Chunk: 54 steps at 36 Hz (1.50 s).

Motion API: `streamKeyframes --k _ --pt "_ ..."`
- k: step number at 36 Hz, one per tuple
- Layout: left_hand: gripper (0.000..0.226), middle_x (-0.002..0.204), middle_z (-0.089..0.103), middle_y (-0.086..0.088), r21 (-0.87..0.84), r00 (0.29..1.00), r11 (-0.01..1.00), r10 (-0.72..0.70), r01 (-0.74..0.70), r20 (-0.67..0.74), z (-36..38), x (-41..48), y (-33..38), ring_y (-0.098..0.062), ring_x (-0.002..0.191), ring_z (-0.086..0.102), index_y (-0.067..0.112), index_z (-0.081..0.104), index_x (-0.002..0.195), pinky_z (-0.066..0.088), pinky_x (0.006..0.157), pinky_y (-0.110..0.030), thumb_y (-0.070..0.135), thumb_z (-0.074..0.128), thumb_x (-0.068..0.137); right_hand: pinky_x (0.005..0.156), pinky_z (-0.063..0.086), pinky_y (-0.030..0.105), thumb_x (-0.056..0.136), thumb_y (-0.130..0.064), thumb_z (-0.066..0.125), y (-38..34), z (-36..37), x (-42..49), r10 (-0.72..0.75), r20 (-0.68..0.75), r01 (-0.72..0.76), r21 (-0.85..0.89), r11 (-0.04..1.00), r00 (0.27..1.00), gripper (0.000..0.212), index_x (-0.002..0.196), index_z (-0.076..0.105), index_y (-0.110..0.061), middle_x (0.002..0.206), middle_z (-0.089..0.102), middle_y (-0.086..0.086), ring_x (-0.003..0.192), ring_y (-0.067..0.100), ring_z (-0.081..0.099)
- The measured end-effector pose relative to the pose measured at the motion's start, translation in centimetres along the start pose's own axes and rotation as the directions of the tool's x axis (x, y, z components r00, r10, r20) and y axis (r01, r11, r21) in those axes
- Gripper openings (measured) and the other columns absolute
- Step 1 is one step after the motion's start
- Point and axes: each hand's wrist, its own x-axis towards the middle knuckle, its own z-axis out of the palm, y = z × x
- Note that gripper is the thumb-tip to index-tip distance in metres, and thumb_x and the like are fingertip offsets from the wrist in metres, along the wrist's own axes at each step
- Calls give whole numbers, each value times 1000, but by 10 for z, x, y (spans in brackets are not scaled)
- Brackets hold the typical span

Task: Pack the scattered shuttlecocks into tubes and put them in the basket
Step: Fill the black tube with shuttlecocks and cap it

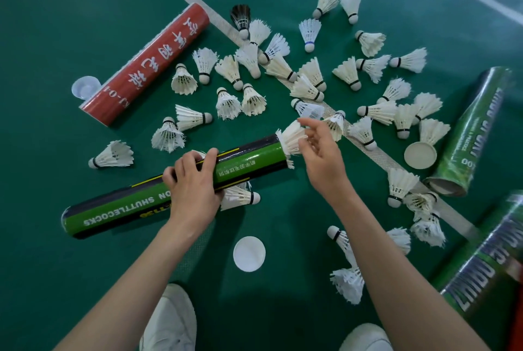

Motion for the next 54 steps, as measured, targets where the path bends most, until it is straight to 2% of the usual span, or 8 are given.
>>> streamKeyframes --k 12,18,25,30,34,44,48,54 --pt "77 124 33 -8 18 1000 1000 24 -24 12 -5 -4 32 -26 116 26 26 29 138 10 94 -35 36 74 76 62 38 20 102 -34 35 -14 5 -36 19 52 -20 15 1000 998 31 127 45 -19 75 50 10 67 15 46" --pt "76 124 31 -7 9 999 1000 17 -17 40 -1 13 39 -26 117 27 25 26 139 11 97 -37 31 72 78 100 43 27 103 -38 28 -1 -9 -3 86 18 -87 146 985 996 37 124 54 -23 112 60 -7 109 5 55" --pt "76 124 31 -8 64 998 998 27 -31 53 4 35 46 -27 117 27 24 25 139 10 93 -36 25 70 78 115 12 42 98 -26 44 38 -40 57 279 -142 -305 -626 717 950 34 131 51 -22 154 16 11 143 28 5" --pt "78 125 31 -9 72 996 997 33 -39 82 12 44 50 -27 119 27 24 24 141 15 98 -39 24 71 78 115 12 45 93 -8 43 53 -42 71 335 -35 -222 -811 541 941 54 145 32 -22 160 -3 8 145 31 -1" --pt "79 125 30 -8 66 995 998 16 -22 97 14 47 49 -27 119 27 24 22 141 16 100 -39 24 71 78 113 21 40 89 4 40 60 -39 73 338 -52 -262 -748 610 940 65 149 16 -6 160 -2 4 145 29 10" --pt "77 126 31 -9 40 998 999 -5 2 69 12 39 38 -27 120 27 24 24 140 14 99 -39 31 70 79 96 41 24 88 -3 57 35 -49 39 151 -296 -232 -261 937 943 42 129 48 -8 126 48 5 112 18 51" --pt "75 126 32 -9 23 999 1000 15 -16 46 9 29 33 -27 120 28 24 27 140 13 99 -38 32 71 79 84 49 26 90 -29 63 20 -48 15 229 -155 -222 63 973 961 15 100 59 -18 92 63 -6 85 7 59" --pt "76 125 34 -8 -5 998 998 66 -66 2 4 10 31 -27 119 30 23 32 140 10 96 -35 30 74 77 90 48 41 101 -32 42 7 -38 -2 182 31 -182 1 983 983 29 87 59 -13 85 59 0 84 13 55"
